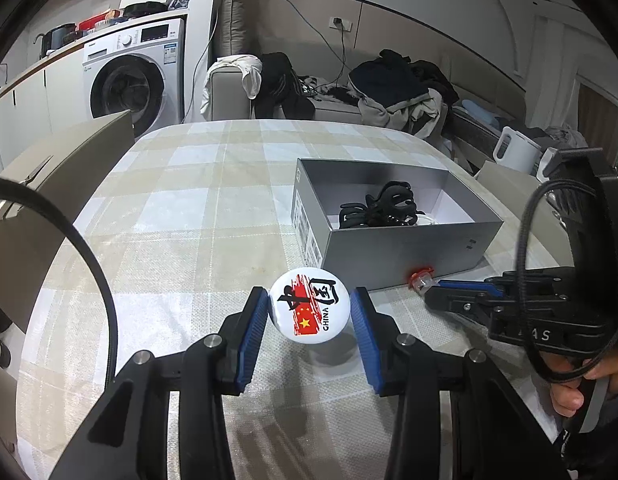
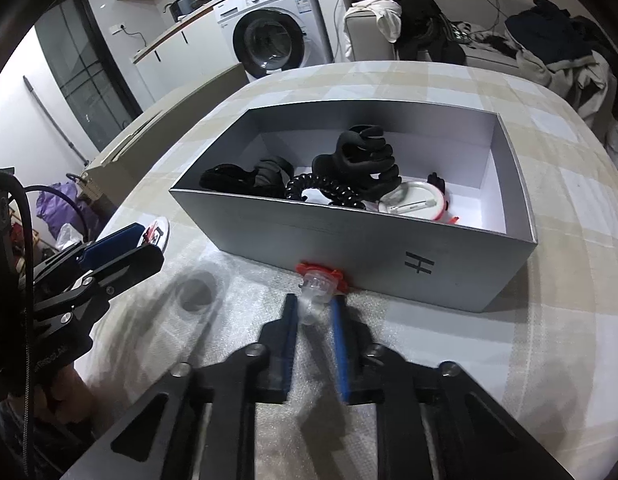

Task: Organize jewelry
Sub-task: 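Lift the badge with the left tool while the right tool grasps the remaining red hair tie, then lower the badge into the box with the left tool while the right tool drops the hair tie in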

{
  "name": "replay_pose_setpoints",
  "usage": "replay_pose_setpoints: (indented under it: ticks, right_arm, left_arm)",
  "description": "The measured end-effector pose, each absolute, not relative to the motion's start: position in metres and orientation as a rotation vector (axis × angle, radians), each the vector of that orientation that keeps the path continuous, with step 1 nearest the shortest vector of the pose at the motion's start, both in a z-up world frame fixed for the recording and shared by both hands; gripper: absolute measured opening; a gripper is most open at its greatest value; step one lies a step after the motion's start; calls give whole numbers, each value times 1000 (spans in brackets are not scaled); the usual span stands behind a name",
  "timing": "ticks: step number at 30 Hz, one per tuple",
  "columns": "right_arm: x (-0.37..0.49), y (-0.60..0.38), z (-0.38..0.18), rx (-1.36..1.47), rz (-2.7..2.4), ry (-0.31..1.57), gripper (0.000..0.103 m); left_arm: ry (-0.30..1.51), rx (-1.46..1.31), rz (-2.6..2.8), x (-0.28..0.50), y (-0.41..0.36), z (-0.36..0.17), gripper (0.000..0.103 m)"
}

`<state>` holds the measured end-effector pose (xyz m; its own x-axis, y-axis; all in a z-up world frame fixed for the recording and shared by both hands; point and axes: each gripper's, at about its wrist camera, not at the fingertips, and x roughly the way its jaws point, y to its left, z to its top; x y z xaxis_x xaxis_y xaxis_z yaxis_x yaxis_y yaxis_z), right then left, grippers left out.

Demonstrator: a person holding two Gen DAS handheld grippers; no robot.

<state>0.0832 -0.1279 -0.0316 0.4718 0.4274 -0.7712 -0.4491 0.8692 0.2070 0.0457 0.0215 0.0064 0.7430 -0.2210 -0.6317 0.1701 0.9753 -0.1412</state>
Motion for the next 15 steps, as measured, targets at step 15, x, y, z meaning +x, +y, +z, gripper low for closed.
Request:
replay_pose_setpoints:
  ticks: [15]
  right_arm:
    - [48,-188,10,153,621,781,4]
  left_arm:
    - [627,-62,-248,43,10,32,37]
